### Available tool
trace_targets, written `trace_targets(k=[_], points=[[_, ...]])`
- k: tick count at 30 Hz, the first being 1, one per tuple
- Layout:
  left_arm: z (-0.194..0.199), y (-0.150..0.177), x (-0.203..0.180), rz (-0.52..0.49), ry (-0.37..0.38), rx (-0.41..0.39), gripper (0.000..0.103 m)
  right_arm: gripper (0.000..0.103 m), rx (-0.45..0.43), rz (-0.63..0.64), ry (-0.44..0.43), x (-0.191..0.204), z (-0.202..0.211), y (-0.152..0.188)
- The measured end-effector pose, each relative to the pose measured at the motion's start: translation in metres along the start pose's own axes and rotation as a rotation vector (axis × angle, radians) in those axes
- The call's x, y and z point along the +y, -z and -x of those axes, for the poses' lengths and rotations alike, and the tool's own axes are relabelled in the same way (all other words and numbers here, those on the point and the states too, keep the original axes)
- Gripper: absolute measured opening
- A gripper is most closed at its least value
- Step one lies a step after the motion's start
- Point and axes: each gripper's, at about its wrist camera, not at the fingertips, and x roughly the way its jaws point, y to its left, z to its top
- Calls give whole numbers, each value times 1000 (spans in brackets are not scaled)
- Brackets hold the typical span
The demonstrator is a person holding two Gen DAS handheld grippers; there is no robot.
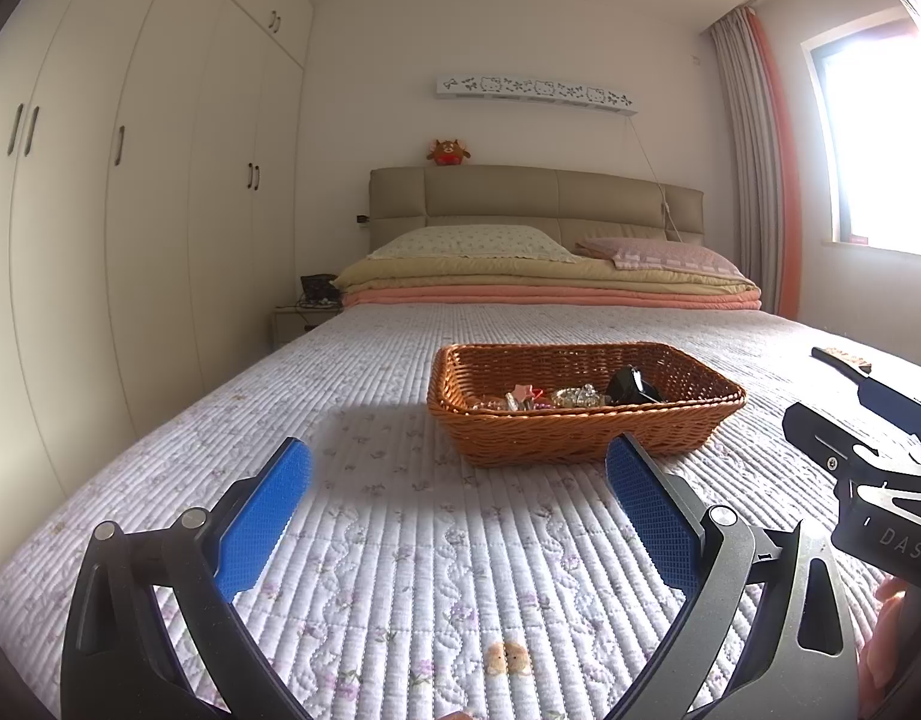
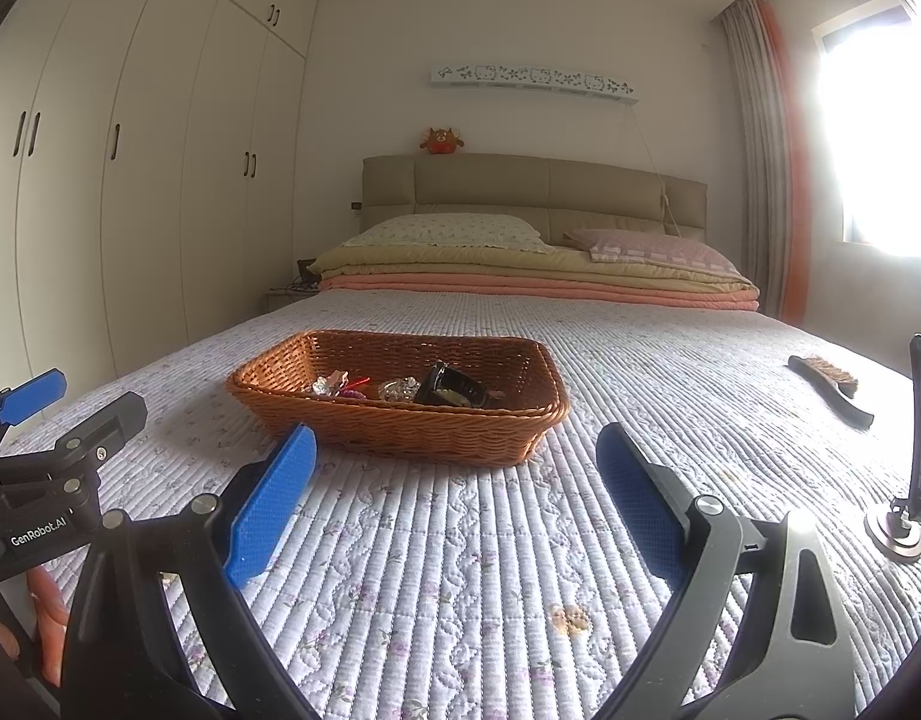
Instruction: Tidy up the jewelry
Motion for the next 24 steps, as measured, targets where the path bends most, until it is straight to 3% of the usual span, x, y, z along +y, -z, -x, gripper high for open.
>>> trace_targets(k=[24], points=[[-1,0,-2,-4,-2,-2,95,90,1,0,-1,1,0,0]])
